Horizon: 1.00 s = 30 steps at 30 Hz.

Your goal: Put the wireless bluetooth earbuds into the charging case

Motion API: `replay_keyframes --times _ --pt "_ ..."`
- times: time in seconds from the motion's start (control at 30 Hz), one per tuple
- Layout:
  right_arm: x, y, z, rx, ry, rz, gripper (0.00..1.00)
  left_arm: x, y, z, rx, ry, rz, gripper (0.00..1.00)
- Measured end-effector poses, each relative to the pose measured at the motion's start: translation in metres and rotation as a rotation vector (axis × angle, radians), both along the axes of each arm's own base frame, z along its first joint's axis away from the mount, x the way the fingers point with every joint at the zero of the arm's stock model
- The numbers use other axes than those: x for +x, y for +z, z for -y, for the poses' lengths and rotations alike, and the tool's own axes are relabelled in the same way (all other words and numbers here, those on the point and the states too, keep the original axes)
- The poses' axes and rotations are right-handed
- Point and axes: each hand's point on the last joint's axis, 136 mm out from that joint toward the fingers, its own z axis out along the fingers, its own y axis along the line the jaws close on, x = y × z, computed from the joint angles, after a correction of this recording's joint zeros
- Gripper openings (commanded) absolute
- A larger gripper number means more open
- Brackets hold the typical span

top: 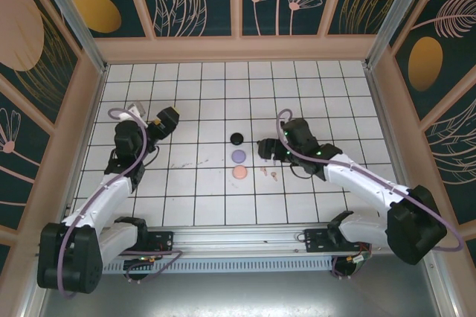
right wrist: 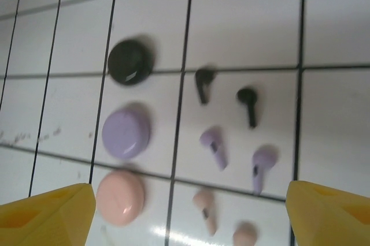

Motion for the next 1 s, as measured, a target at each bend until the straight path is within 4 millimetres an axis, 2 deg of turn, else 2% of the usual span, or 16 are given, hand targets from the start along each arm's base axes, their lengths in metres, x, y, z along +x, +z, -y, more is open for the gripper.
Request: replay_keyframes --times 0.17,0.37,0.53,0.73,1.0 --pt "-0.020 -0.007 -0.030 -0.047 0.031 -0.062 0.85 -0.009 -0.036 0.012 -0.039 -0.016 -0.120 0.99" --pt "-0.029 -0.020 -0.064 -0.104 0.017 -0.113 0.86 -0.009 -0.052 0.011 -0.028 0.004 -0.171 0.99" --pt "-0.028 -0.044 -0.083 -0.182 0.003 -0.154 0.86 -0.004 -0.064 0.010 -0.015 0.015 -0.212 0.99" --pt "-0.026 -0.067 -0.093 -0.248 -0.008 -0.189 0.84 0.001 -0.061 0.011 -0.011 0.015 -0.217 0.99" --pt "-0.025 -0.088 -0.099 -0.288 -0.017 -0.223 0.81 0.003 -0.057 0.011 0.004 0.009 -0.209 0.99"
